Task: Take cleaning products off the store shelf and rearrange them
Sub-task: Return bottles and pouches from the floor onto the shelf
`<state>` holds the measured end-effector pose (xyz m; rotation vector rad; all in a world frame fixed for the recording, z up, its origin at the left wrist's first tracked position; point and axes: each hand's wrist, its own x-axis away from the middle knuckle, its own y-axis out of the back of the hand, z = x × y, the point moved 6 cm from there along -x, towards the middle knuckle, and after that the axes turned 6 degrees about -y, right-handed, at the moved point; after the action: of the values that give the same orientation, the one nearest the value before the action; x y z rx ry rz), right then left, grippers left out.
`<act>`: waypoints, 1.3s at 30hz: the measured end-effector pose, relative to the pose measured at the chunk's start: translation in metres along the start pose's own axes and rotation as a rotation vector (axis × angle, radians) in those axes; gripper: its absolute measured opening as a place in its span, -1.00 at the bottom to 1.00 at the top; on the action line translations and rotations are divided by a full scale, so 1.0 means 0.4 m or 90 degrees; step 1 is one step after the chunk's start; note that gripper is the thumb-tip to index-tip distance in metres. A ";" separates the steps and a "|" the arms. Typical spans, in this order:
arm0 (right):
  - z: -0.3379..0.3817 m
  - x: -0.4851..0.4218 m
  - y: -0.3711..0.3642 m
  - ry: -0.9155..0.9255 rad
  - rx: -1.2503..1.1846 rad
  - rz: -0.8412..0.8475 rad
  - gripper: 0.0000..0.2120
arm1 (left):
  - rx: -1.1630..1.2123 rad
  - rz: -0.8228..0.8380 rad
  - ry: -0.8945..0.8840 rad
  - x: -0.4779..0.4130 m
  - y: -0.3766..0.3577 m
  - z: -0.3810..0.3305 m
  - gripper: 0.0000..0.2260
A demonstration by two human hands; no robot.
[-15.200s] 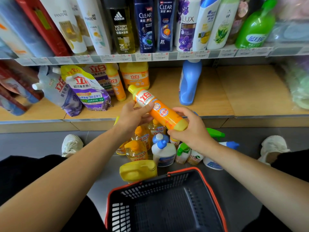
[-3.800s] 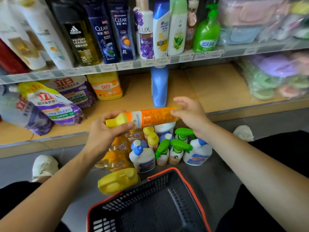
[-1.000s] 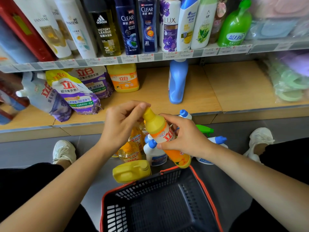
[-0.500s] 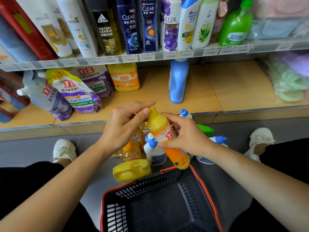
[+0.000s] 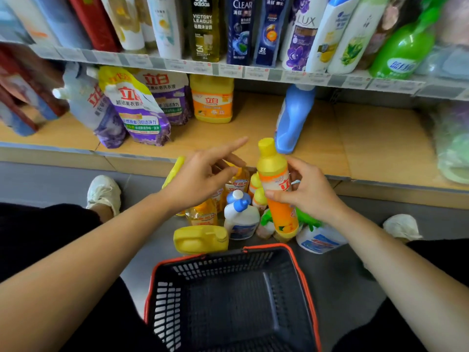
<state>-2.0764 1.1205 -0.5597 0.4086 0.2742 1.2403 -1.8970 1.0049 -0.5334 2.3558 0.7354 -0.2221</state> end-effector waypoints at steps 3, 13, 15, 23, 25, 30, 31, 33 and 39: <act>-0.037 -0.010 0.001 -0.039 -0.024 -0.019 -0.52 | -0.092 0.041 0.067 0.040 -0.013 0.089 -0.64; -0.172 0.008 -0.114 -0.074 0.038 -0.030 -0.50 | -0.310 0.417 0.280 0.286 -0.128 0.340 -0.57; -0.197 0.019 -0.142 -0.076 0.068 -0.025 -0.50 | -0.318 0.413 0.287 0.314 -0.133 0.358 -0.56; -0.289 0.059 -0.228 -0.081 0.123 -0.008 -0.43 | -0.303 0.342 0.247 0.343 -0.144 0.365 -0.48; -0.302 0.059 -0.243 -0.077 0.124 0.011 -0.53 | -0.274 0.337 0.261 0.342 -0.144 0.372 -0.54; -0.332 0.058 -0.269 -0.105 0.123 0.033 -0.57 | -0.270 0.342 0.277 0.339 -0.146 0.379 -0.58; -0.338 0.059 -0.276 -0.109 0.135 0.039 -0.60 | -0.271 0.343 0.279 0.338 -0.147 0.381 -0.59; -0.350 0.062 -0.286 -0.126 0.154 0.050 -0.63 | -0.272 0.344 0.283 0.336 -0.148 0.384 -0.60; -0.378 0.053 -0.278 -0.172 0.152 0.093 -0.79 | -0.269 0.332 0.280 0.335 -0.150 0.391 -0.61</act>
<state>-2.0382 1.1339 -0.7441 0.8075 0.1624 1.2816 -1.8147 1.0039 -0.7316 2.1045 0.2897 0.6310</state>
